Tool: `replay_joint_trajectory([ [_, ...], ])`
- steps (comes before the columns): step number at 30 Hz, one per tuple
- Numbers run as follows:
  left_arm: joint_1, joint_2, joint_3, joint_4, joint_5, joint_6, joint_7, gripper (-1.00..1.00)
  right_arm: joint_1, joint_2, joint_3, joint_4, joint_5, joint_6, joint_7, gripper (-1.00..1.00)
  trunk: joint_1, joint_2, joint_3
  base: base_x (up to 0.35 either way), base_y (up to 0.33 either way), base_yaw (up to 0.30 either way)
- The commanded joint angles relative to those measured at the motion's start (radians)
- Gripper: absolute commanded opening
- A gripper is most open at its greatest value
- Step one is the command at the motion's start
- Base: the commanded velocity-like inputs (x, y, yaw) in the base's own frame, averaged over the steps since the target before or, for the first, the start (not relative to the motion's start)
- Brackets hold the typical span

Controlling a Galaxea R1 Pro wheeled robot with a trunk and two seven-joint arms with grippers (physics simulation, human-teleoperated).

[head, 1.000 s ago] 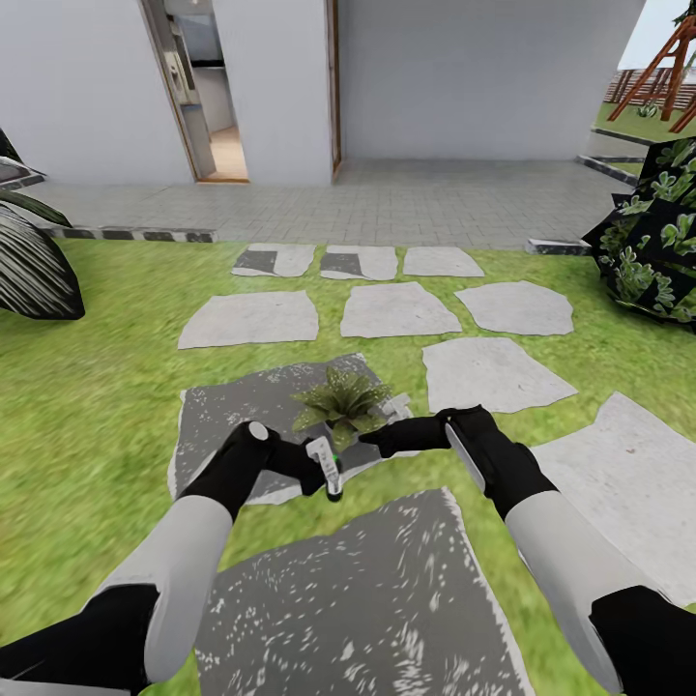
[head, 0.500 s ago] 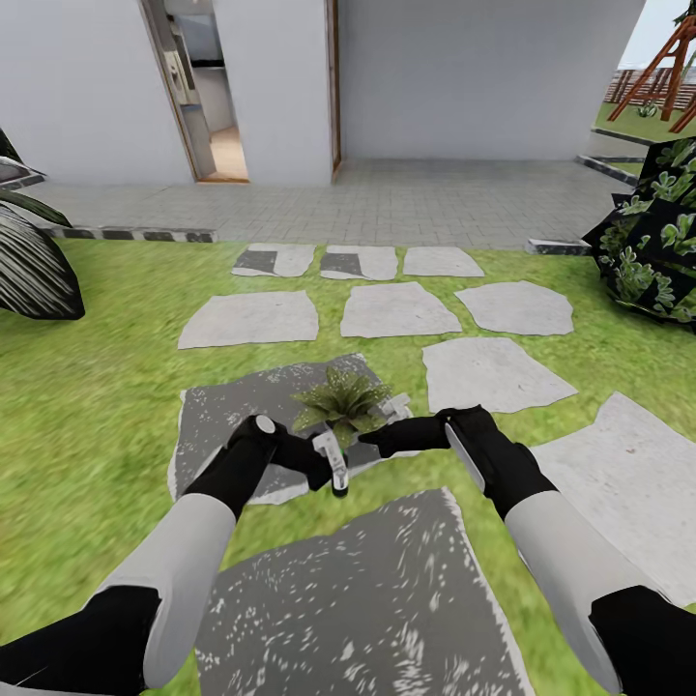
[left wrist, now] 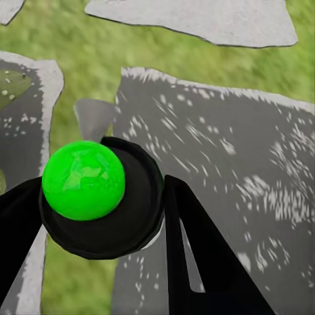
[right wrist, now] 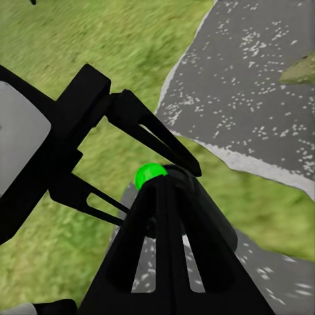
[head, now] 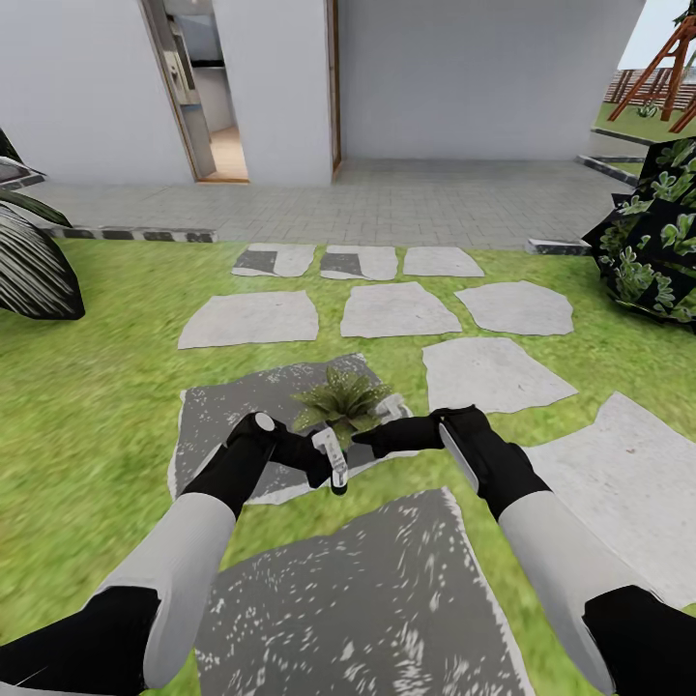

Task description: Pick up the pesticide atomizer in the garden and spray insectifuge to fully cover both potted plants in the garden.

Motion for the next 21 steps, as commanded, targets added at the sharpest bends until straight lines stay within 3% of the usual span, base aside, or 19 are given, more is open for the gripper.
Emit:
replay_joint_trajectory([
  [1,0.000,-0.001,0.002,-0.002,-0.003,0.010,-0.006,-1.00,-0.001,-0.001,0.003,-0.001,-0.006,0.007,-0.001,-1.00,0.000,0.000,-0.001,0.000,0.000,0.000],
  [6,0.000,-0.001,0.001,-0.002,0.024,0.010,-0.006,-1.00,-0.001,0.000,0.003,-0.001,-0.006,0.007,-0.001,-1.00,0.000,0.000,-0.001,0.000,0.000,0.000],
  [12,0.000,-0.001,-0.002,-0.002,0.030,0.010,-0.006,-1.00,-0.001,0.000,0.003,-0.001,-0.007,0.007,-0.001,-1.00,0.000,0.000,-0.001,0.000,0.000,0.000],
  [19,0.000,-0.001,-0.056,-0.002,0.037,0.010,-0.006,-1.00,-0.001,0.000,0.003,-0.001,-0.007,0.007,-0.001,-1.00,0.000,0.000,-0.001,0.000,0.000,0.000],
  [21,0.000,-0.001,-0.059,-0.004,0.075,0.010,-0.006,-1.00,-0.001,0.000,0.003,-0.001,-0.007,0.007,-0.001,-1.00,0.000,0.000,-0.001,0.000,0.000,0.000],
])
